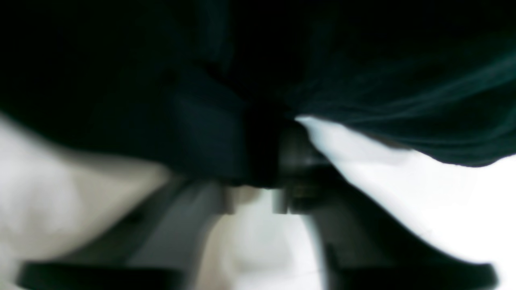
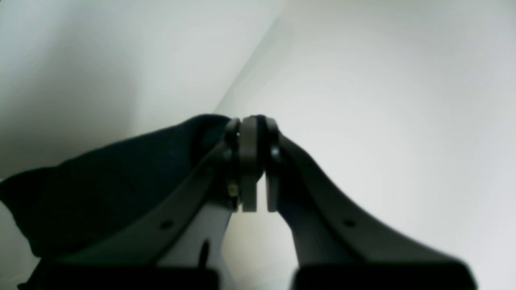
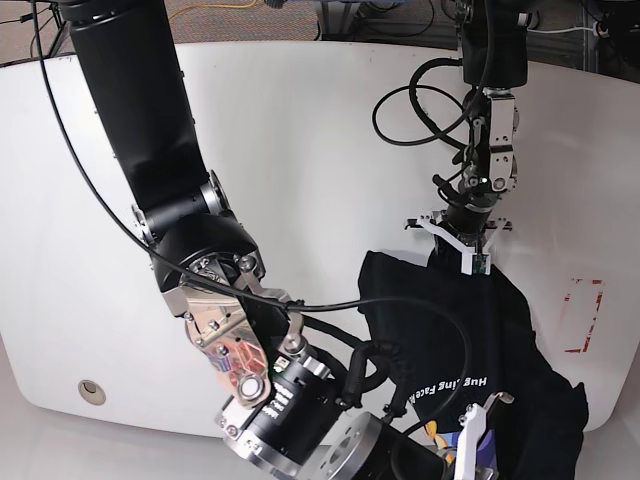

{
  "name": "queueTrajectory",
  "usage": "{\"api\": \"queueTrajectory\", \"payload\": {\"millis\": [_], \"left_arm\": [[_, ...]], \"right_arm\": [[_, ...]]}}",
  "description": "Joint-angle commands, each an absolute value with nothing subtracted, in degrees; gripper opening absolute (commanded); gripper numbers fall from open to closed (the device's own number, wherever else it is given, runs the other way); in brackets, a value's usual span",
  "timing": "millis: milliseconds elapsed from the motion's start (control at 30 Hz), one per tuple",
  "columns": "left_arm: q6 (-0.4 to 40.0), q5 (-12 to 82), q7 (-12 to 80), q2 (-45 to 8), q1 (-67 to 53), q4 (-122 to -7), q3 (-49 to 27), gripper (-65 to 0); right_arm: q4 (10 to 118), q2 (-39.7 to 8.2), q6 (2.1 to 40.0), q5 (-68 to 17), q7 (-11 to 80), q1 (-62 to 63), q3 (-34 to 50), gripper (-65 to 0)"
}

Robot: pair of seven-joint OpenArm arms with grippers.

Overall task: Layout the t-shirt on the table in an organized manner, then fold the t-shirt properly
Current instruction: 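Grasp the hanging shirt edge with the left gripper, then stretch the shirt between both grippers, pulling them apart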

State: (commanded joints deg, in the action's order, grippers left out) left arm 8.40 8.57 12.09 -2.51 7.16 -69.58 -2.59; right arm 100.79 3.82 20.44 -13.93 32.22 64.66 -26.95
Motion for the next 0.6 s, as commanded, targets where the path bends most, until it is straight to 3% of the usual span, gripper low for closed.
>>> {"api": "queueTrajectory", "payload": {"millis": [400, 600], "left_arm": [[8.4, 8.2, 13.1, -3.0, 0.6, -82.9, -2.8, -65.0], [8.4, 8.6, 18.2, -7.1, -4.3, -93.5, -4.0, -65.0]], "right_arm": [[100.9, 2.9, 20.4, -13.8, 32.2, 62.6, -24.9, -65.0], [101.8, 0.5, 20.5, -14.0, 32.2, 58.9, -21.7, -65.0]]}}
